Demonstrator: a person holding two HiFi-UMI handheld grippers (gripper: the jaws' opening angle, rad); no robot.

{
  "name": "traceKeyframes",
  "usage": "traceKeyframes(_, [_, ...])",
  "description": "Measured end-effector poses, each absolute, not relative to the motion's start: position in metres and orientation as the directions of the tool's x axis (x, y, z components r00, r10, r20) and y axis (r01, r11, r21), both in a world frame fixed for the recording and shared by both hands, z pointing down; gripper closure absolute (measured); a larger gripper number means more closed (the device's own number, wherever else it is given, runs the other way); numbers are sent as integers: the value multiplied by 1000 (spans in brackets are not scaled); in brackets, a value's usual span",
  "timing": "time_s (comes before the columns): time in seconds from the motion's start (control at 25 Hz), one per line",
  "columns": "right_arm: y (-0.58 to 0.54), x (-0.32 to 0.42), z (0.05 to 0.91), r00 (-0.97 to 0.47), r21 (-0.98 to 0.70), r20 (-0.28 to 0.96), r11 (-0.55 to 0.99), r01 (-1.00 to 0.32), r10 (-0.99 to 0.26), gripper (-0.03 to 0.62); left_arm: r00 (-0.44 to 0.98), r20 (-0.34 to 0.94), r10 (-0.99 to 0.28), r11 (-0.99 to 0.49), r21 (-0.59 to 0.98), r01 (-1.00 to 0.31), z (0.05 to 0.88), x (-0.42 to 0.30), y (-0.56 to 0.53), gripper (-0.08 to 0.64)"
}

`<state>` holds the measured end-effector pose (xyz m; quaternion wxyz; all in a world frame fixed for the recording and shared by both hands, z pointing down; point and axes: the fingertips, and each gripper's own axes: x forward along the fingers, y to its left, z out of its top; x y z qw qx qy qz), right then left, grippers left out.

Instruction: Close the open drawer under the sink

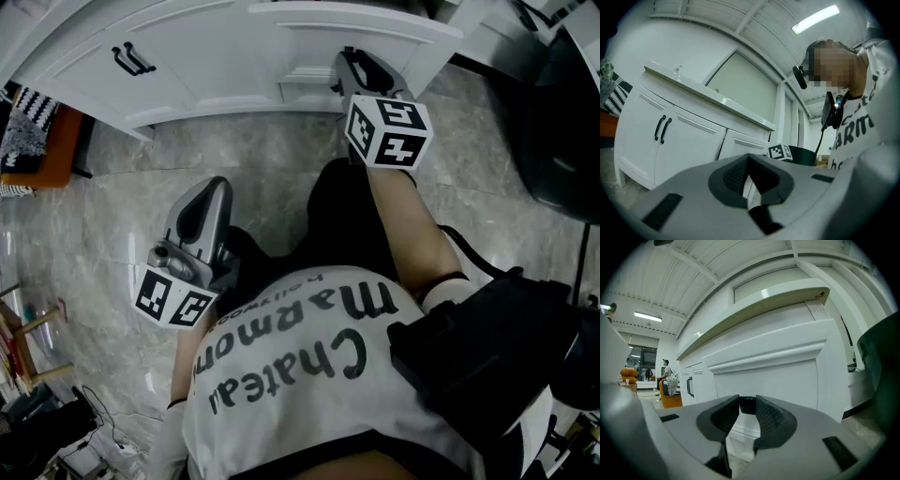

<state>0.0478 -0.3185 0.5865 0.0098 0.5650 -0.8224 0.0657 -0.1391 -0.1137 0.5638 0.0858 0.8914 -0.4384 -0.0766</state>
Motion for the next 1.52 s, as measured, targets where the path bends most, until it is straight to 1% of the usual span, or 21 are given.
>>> traceKeyframes(0.16, [-327, 49, 585, -360, -109, 98, 349, -931, -928, 477, 594, -58, -802, -589, 237, -773, 566, -142, -111, 552])
traceKeyframes(0.48, [-335, 50, 585, -359, -97, 98, 350, -932, -928, 476, 582, -64, -811, -581, 220, -784, 560, -143, -113, 552])
traceKeyframes(0.76, [-347, 49, 585, -359, -62, 107, 354, -933, -927, 477, 572, -71, -817, -572, 225, -789, 560, -143, -117, 552])
traceKeyframes(1.0, [-357, 50, 584, -352, -49, 121, 348, -936, -928, 477, 583, -46, -811, -576, 231, -784, 564, -137, -118, 552])
traceKeyframes(1.28, [-370, 54, 582, -325, -35, 111, 323, -946, -939, 476, 533, -10, -846, -524, 200, -828, 578, -151, -114, 552])
traceKeyframes(1.4, [-371, 52, 584, -309, 4, 114, 312, -950, -944, 474, 522, -7, -853, -510, 223, -830, 581, -155, -113, 552])
traceKeyframes(1.52, [-372, 50, 585, -310, 4, 117, 312, -950, -944, 472, 509, -19, -861, -498, 238, -834, 578, -158, -114, 552])
